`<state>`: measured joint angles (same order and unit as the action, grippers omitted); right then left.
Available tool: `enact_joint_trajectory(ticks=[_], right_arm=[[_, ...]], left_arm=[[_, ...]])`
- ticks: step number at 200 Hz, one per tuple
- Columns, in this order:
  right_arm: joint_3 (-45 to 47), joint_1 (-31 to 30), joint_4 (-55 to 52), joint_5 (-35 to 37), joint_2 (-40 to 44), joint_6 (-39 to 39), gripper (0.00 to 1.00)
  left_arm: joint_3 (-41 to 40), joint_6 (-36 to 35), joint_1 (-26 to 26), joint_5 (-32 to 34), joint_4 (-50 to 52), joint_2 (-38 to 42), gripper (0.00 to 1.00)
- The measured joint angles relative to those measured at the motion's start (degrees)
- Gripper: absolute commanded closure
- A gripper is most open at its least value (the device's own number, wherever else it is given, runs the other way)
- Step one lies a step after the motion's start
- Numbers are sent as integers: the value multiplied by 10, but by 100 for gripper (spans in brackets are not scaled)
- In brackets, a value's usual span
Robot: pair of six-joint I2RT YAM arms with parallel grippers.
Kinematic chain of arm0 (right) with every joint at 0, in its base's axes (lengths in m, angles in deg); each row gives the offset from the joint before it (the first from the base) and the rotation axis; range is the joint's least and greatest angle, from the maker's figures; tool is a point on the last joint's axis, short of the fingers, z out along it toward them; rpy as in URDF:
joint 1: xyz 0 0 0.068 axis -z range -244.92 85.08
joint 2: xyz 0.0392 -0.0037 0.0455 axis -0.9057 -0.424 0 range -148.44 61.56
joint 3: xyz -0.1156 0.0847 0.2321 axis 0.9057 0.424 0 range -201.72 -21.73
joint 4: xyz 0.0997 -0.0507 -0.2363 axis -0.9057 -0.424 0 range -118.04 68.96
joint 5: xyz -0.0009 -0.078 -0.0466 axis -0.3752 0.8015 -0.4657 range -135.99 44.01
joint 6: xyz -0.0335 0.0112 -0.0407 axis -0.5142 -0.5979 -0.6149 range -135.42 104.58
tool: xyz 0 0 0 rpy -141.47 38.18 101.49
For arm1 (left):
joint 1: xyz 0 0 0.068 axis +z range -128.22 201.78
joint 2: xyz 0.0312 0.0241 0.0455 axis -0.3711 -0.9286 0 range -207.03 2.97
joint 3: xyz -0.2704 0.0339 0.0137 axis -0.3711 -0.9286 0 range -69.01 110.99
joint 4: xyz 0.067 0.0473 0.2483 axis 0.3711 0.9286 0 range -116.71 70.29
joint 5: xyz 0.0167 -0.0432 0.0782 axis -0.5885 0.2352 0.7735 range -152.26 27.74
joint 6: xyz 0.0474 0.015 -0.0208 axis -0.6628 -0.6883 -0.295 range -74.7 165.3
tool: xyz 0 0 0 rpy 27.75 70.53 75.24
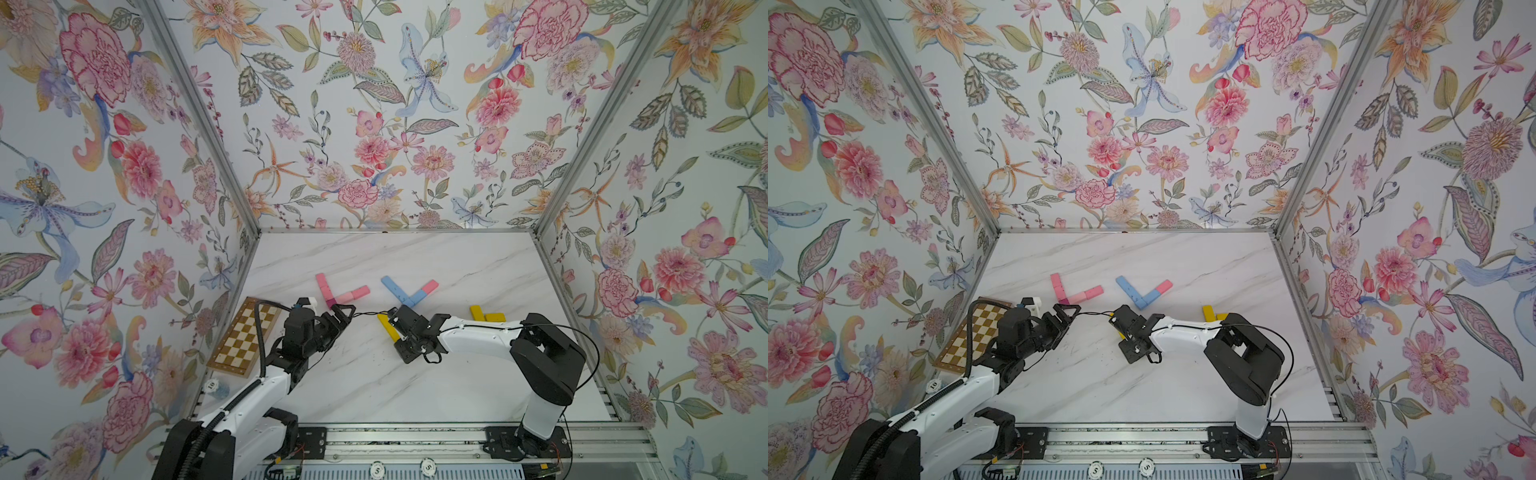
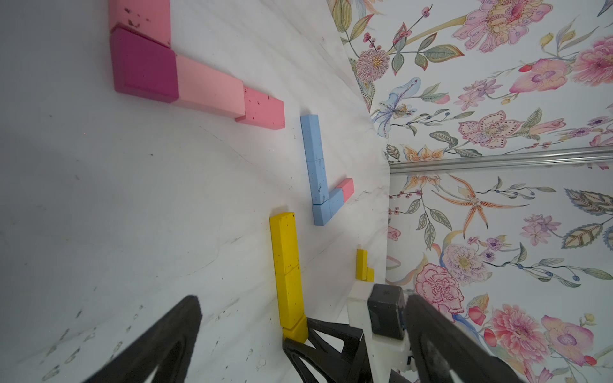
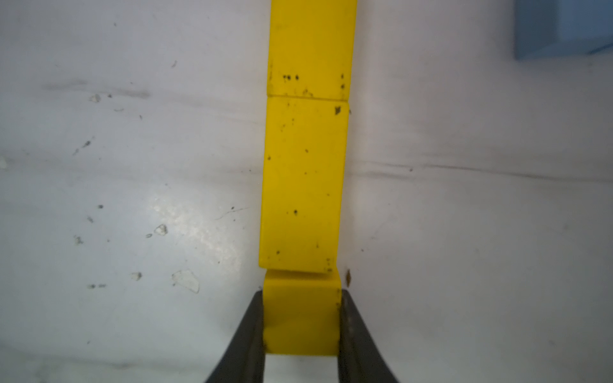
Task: Assemble the letter v with building blocks
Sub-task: Assemble the building block at the center of the board.
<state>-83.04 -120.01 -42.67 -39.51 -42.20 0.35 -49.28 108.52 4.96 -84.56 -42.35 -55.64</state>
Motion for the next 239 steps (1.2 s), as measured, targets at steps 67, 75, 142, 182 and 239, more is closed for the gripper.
enact_joint_trajectory(ticks=[67,75,142,182,239], right_arm=[[-6,-3,-2,0,-5,0,75],[-8,-3,-2,0,-6,0,75],[-12,-3,-2,0,-10,0,71],[-12,-3,-2,0,-10,0,68],[-12,-3,-1,0,-10,2,55]], left_arm=[[0,-4,5,0,0,0,1],[0,-4,5,-1,0,0,1],[0,-4,7,-2,1,0,1],[0,-5,7,-2,2,0,1],[0,-4,7,-2,2,0,1]])
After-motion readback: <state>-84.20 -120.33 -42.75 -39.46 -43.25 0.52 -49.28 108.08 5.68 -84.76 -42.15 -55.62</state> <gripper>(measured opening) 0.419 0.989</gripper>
